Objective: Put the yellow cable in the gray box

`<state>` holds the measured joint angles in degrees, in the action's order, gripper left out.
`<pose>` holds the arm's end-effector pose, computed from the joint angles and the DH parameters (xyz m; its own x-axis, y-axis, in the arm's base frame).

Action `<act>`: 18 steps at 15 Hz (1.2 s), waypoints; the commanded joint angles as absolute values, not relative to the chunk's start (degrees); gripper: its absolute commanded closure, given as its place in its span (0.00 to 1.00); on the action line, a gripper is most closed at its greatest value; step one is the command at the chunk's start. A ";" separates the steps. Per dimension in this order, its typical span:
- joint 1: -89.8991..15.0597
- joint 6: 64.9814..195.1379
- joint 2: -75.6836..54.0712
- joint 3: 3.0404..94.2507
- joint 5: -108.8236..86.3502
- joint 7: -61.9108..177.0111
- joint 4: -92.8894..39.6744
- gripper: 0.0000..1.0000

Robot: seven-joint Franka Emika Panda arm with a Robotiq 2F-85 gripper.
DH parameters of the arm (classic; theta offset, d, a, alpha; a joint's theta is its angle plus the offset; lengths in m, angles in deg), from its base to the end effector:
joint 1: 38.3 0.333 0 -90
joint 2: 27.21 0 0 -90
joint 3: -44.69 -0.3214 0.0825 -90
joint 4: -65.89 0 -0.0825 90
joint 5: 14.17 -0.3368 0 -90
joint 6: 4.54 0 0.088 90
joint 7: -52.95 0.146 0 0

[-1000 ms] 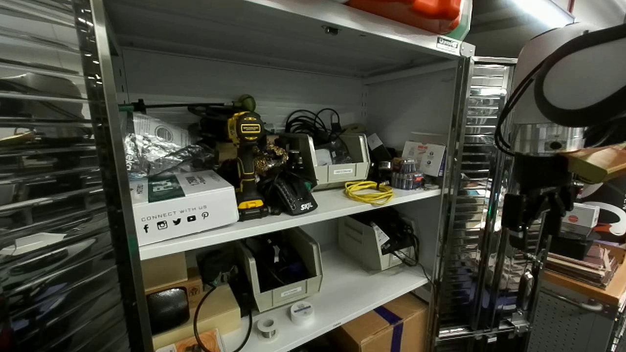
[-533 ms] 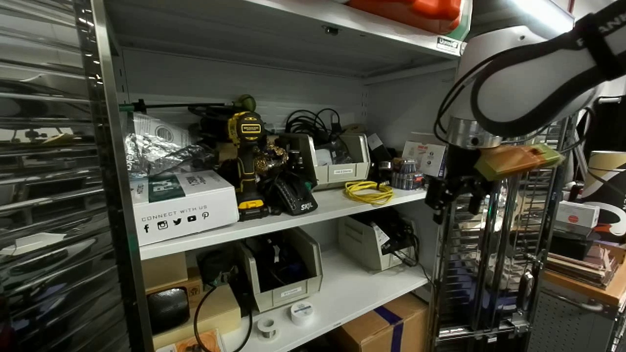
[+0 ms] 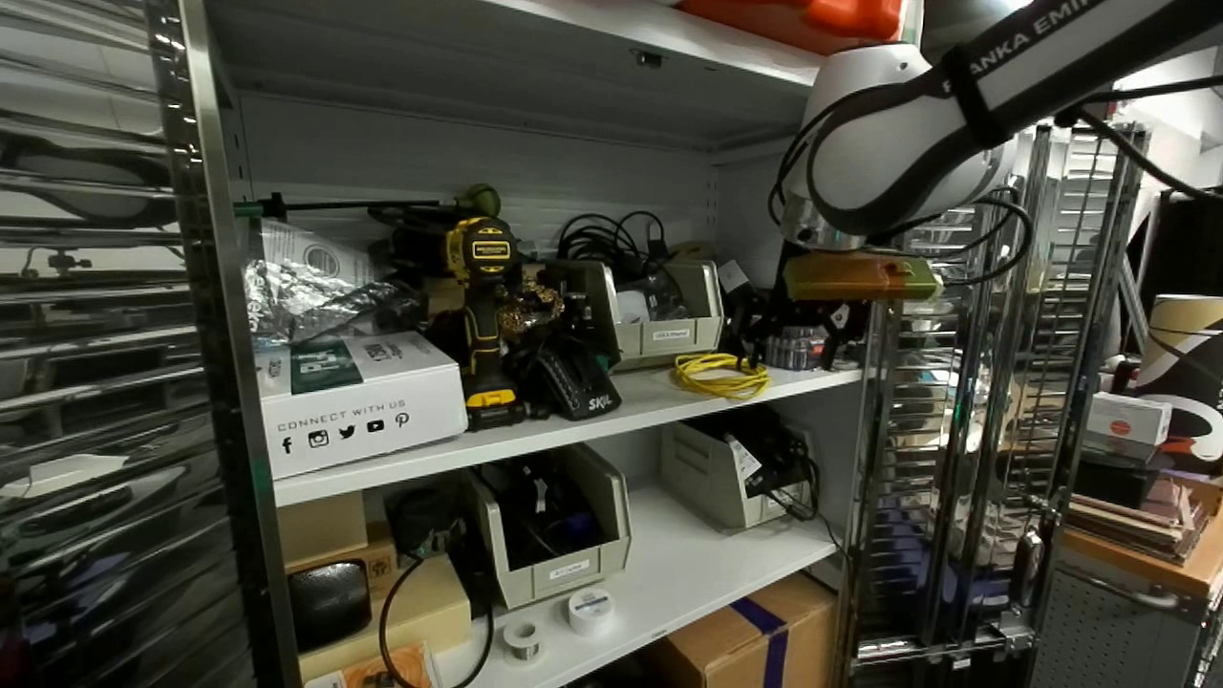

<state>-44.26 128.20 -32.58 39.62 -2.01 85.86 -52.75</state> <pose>0.5260 -0.0170 0.4960 0.8252 -0.4212 0.3763 -0.4534 -0.8913 -0.0035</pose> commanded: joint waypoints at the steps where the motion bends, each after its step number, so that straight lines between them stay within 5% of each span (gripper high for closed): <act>1: -43.33 127.70 -26.14 41.73 -2.61 91.11 -43.47 0.00; 12: -38.85 125.99 -10.66 46.50 -4.76 96.80 -29.87 0.00; 13: -38.47 125.89 -10.56 46.58 -5.39 96.56 -29.90 0.20; 18: -37.49 124.95 -13.17 47.44 -5.34 97.17 -32.21 0.57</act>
<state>-39.05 125.51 -12.27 46.40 -4.07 96.40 -32.24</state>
